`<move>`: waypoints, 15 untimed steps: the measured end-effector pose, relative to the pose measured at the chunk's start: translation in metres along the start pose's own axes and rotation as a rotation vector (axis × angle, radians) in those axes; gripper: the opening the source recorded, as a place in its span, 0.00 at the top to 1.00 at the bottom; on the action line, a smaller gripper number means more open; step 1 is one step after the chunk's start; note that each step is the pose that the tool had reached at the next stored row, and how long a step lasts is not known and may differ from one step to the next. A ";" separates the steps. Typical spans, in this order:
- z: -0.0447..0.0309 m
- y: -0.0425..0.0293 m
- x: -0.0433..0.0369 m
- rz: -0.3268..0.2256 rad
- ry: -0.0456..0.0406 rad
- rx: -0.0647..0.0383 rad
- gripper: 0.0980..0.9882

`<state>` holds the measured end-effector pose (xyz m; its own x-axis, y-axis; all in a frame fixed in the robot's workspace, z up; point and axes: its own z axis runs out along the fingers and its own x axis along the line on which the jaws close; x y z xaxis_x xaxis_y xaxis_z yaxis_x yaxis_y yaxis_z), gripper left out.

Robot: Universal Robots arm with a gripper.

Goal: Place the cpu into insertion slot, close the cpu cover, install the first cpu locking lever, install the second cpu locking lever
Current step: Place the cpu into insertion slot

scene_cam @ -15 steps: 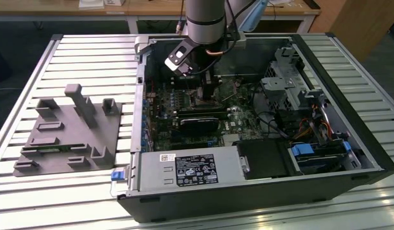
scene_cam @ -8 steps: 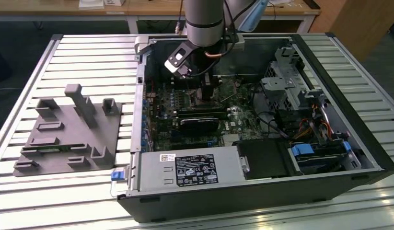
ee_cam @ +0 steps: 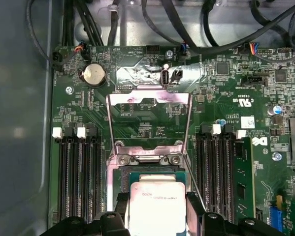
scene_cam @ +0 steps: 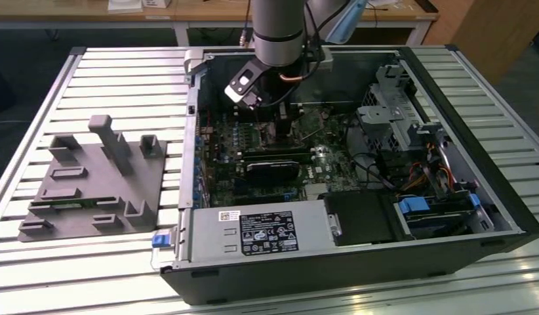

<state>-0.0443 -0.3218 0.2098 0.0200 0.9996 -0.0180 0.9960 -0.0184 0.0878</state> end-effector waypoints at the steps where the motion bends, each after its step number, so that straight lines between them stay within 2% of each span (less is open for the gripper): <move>1: 0.0008 -0.0004 0.0002 -0.002 0.0002 0.000 0.50; 15: 0.0101 -0.0030 0.0038 -0.009 0.0019 0.000 0.50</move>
<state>-0.0464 -0.3181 0.1994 0.0104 0.9998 -0.0170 0.9961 -0.0089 0.0877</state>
